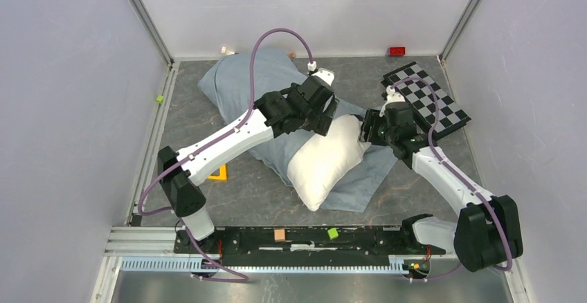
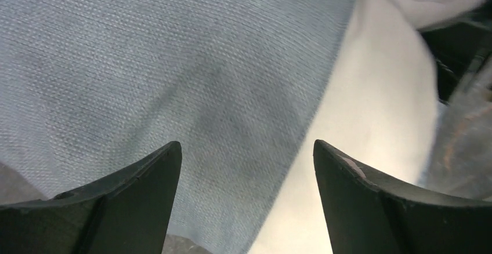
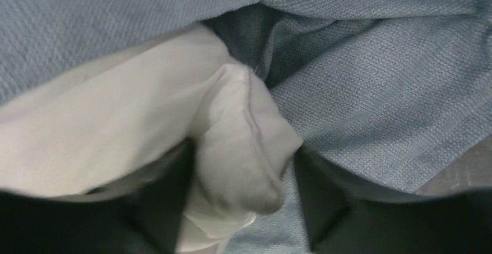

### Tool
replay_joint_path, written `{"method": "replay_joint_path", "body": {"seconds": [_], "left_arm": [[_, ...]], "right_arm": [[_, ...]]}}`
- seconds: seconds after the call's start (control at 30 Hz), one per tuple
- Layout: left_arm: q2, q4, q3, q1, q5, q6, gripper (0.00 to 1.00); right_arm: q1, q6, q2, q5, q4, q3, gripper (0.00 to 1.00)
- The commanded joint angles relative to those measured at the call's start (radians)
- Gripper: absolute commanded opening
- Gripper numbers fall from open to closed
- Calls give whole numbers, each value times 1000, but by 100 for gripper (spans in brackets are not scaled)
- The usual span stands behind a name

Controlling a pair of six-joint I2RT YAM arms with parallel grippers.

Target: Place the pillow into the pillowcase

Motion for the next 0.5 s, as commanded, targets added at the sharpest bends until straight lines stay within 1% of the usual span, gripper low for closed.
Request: {"method": "replay_joint_path", "body": {"seconds": [0.0, 0.07, 0.13, 0.2, 0.27, 0.37, 0.47], "left_arm": [[7, 35, -23, 6, -158, -6, 86], [26, 30, -13, 6, -136, -11, 81], [35, 33, -15, 6, -127, -21, 78], [55, 24, -8, 8, -150, -26, 72], [72, 18, 1, 12, -154, -28, 66], [81, 19, 1, 15, -150, -39, 59], [84, 18, -1, 16, -140, -47, 51]], "right_arm": [[-1, 0, -100, -4, 16, 55, 80], [-1, -1, -178, 5, -13, 34, 98], [0, -8, -252, 1, -53, 16, 98], [2, 14, -330, -80, -57, -34, 98], [29, 74, -398, -152, -31, -113, 98], [138, 195, -506, -121, 24, -228, 98], [250, 298, -573, -76, 103, -299, 98]]}}
